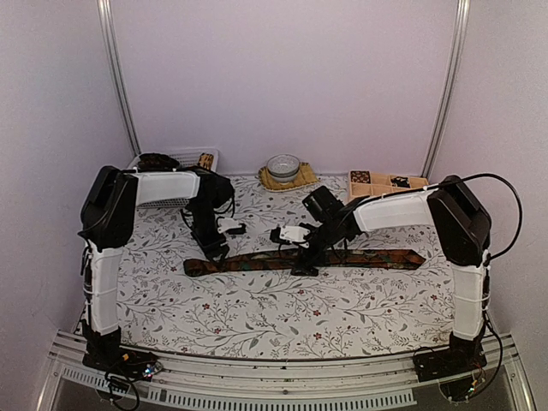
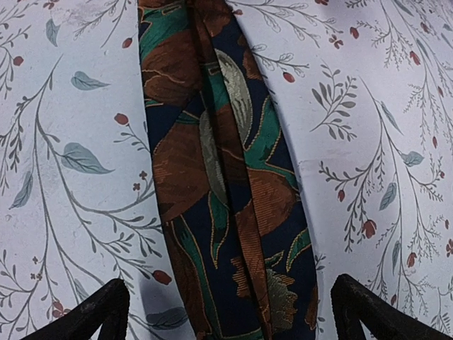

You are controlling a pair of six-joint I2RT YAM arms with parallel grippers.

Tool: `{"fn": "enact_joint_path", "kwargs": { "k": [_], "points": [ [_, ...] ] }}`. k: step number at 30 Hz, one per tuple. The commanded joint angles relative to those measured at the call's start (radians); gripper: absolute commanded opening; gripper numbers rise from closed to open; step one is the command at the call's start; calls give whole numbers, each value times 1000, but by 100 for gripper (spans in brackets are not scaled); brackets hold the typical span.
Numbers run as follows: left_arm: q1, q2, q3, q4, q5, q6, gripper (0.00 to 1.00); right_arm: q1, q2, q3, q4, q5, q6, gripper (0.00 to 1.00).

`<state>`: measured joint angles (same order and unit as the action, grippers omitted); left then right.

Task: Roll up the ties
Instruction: Flatten out the tie at the center of the board, then smooth out the tie at the center of the board.

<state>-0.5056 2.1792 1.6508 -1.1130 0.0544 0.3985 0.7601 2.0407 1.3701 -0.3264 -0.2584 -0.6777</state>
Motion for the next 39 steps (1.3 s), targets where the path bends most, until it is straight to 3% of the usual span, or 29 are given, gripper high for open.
{"fn": "enact_joint_path", "kwargs": {
  "k": [1,6,13,21,28,30,35,39],
  "points": [
    [0,-45,12,77,-54,7,85,-2,115,88,-105,-37,-98,100],
    [-11,-196,-102,260,42,89,94,-4,169,139,-158,-60,-102,97],
    [-11,-321,-223,397,189,174,96,-9,226,213,-229,-92,-105,89],
    [-21,-360,-218,368,158,53,96,-21,275,291,-333,-146,-76,64],
    [-115,-485,-327,392,137,19,96,-21,296,330,-401,-192,-54,32],
    [-145,-508,-366,402,125,36,96,-22,297,339,-418,-202,-45,32],
    [-175,-492,-399,395,114,33,96,-24,276,345,-420,-192,-5,53],
    [-177,-476,-417,439,84,-27,96,-45,222,333,-386,-181,55,62]
  ]
}}
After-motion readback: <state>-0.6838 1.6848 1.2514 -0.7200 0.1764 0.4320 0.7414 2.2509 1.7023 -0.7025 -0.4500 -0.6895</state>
